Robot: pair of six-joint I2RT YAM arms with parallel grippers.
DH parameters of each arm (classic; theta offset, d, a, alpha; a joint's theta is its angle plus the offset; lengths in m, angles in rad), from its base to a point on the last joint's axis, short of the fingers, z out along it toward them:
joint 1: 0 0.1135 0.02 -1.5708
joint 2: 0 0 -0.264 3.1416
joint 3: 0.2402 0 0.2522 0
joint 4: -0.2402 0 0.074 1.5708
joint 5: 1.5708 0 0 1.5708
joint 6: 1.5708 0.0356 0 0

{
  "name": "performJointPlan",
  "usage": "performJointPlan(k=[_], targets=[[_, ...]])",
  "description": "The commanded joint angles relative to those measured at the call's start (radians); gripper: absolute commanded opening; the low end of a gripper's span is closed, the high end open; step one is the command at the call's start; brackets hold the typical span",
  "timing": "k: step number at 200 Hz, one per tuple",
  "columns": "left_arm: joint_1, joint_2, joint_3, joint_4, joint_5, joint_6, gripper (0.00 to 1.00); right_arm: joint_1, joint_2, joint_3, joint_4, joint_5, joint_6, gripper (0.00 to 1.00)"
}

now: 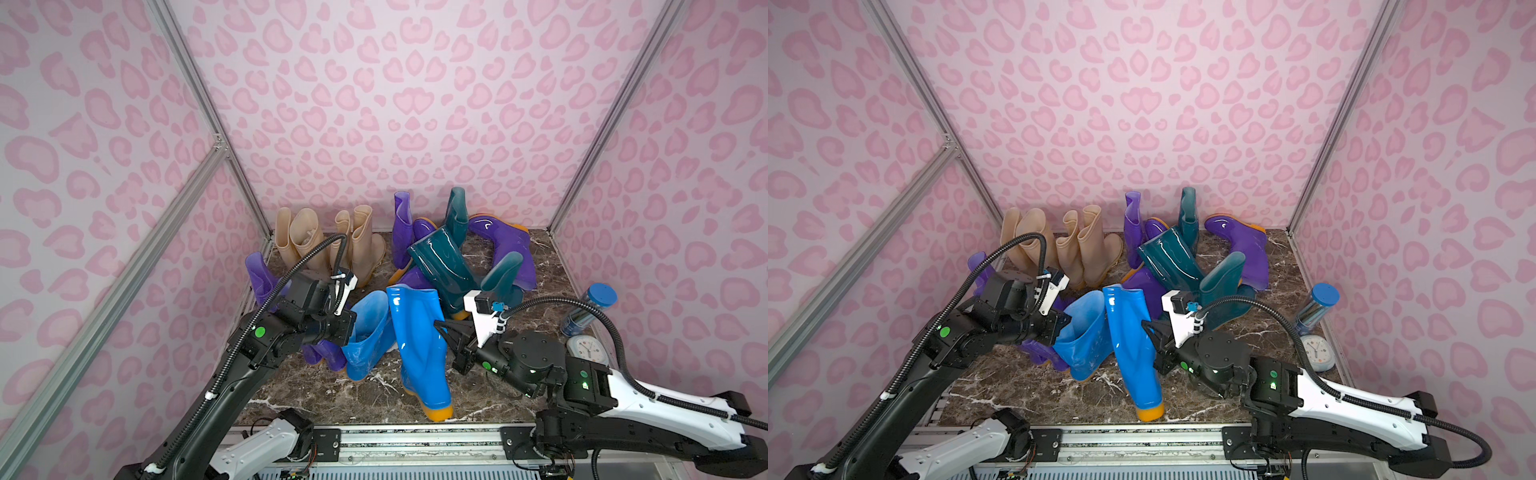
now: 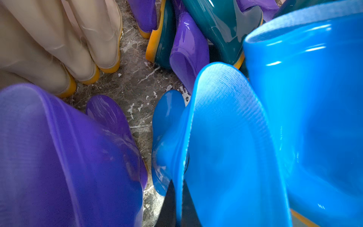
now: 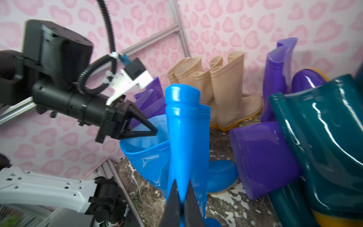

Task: Match and arrange rain boots in pairs
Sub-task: Pick up the rain boot at the center of the board, then place the rain boot at the center of the board.

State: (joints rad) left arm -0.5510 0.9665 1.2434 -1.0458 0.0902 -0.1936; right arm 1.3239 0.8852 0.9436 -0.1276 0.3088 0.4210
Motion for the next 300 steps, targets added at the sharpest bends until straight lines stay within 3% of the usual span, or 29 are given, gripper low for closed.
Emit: performJointPlan(k=[1,80,103,125,161,181,190,207,215,226,254,300], targets=[[0.000,-0.042,-0.035,0.103,0.029,-0.080,0.02,0.006,0.050,0.009,0.154,-0.021,-0.038,0.00],[-0.006,-0.104,-0.046,0.165,0.090,-0.185,0.02,-0.137,0.182,-0.059,0.408,-0.073,-0.073,0.00],[-0.012,-0.100,-0.065,0.176,0.120,-0.187,0.02,-0.136,0.196,-0.113,0.376,-0.133,0.022,0.00],[-0.016,-0.117,-0.102,0.184,0.122,-0.190,0.02,-0.102,0.158,-0.285,0.443,-0.133,0.154,0.00],[-0.014,-0.133,-0.120,0.184,0.134,-0.194,0.02,0.036,0.084,-0.365,0.305,0.102,0.211,0.00],[-0.015,-0.137,-0.126,0.190,0.141,-0.196,0.03,0.047,0.031,-0.393,0.226,0.125,0.254,0.24],[-0.016,-0.133,-0.121,0.190,0.151,-0.195,0.06,0.047,0.000,-0.414,0.216,0.121,0.258,0.38],[-0.015,-0.125,-0.107,0.185,0.177,-0.191,0.18,0.046,-0.041,-0.412,0.152,0.141,0.252,0.49],[-0.015,-0.125,-0.103,0.180,0.185,-0.191,0.26,0.047,-0.052,-0.400,0.116,0.150,0.244,0.54],[-0.016,-0.127,-0.098,0.175,0.190,-0.192,0.46,0.048,-0.065,-0.382,0.074,0.149,0.231,0.60],[-0.015,-0.135,-0.055,0.150,0.181,-0.182,0.66,0.053,-0.093,-0.306,-0.028,0.154,0.196,0.68],[-0.016,-0.051,0.098,0.139,0.184,-0.141,0.68,0.041,-0.107,-0.096,-0.207,0.307,0.091,0.67]])
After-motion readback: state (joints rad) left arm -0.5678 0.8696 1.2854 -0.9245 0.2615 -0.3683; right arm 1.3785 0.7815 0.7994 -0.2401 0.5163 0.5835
